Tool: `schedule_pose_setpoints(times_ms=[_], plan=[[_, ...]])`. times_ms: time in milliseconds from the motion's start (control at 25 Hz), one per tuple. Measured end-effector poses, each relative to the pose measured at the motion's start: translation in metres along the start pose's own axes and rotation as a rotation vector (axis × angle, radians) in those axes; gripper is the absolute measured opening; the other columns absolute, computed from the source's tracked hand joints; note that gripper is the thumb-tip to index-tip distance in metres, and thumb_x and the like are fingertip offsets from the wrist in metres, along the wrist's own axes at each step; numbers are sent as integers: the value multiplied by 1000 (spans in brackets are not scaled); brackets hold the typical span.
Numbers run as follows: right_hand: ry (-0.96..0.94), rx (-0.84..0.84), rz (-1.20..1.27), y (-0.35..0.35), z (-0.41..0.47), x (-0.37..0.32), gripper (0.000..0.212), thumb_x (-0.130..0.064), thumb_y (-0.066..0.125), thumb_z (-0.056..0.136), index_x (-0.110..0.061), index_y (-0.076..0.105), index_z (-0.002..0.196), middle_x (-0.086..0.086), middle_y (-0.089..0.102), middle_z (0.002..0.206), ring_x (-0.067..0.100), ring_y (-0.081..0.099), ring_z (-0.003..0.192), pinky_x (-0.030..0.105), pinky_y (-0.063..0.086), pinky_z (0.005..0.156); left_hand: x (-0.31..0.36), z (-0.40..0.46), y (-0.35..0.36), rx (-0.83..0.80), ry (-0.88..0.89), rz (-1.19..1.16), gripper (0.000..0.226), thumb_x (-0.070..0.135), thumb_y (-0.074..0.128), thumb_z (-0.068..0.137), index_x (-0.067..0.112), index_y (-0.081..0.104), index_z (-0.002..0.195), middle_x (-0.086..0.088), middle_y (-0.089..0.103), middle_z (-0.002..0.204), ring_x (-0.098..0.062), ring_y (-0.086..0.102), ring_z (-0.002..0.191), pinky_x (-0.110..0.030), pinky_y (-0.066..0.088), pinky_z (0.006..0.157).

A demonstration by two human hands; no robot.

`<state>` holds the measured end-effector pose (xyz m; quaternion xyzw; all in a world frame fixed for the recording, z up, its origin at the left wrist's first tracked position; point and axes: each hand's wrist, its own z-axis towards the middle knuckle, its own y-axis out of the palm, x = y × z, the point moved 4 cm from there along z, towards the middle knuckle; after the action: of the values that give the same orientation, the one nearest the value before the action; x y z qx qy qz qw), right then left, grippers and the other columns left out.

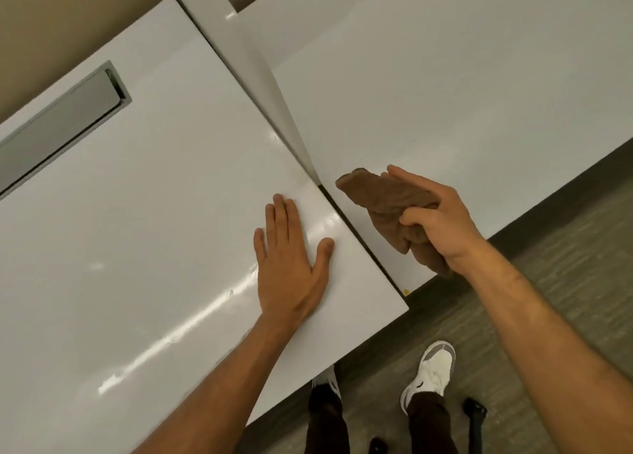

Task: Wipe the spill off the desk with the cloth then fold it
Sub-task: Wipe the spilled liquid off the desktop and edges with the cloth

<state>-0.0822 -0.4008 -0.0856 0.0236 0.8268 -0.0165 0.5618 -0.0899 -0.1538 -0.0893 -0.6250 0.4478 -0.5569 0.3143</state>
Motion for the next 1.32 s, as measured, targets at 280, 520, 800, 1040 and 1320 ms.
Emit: schedule_pose_setpoints(times_ms=[280,520,800,1040,1320], plan=[[42,-209,3,43,52,6,61,9,55,84,-26,68,133,-20,76,92,-3,71,76,14,54,67,0,0,4,22,-14,105,85,68,22,101,24,-7,167,8,-14,175,-10,-16,161,-35,-11,129],[78,-293,68,60,55,20,60,7,55,80,-36,74,118,2,70,80,21,59,68,27,55,60,-1,2,5,32,-17,119,85,68,22,101,22,-4,168,7,-10,176,-8,-15,161,-37,-8,131],[92,-261,164,50,32,40,53,0,57,67,-38,79,96,-11,72,73,5,64,65,20,53,58,0,0,5,36,-9,130,85,66,22,101,21,-4,168,5,-9,177,-11,-13,162,-38,-7,131],[133,-255,188,26,-9,66,53,-2,57,67,-41,81,92,-3,77,84,8,67,72,19,53,60,-3,1,8,43,-8,136,85,67,22,101,21,-5,168,4,-9,177,-13,-11,162,-40,-6,132],[137,-290,242,2,-59,87,59,0,56,69,-45,80,99,-4,80,96,14,74,82,25,60,69,-4,2,8,42,-12,144,86,69,20,101,21,-4,168,4,-8,177,-14,-10,163,-43,-4,132]])
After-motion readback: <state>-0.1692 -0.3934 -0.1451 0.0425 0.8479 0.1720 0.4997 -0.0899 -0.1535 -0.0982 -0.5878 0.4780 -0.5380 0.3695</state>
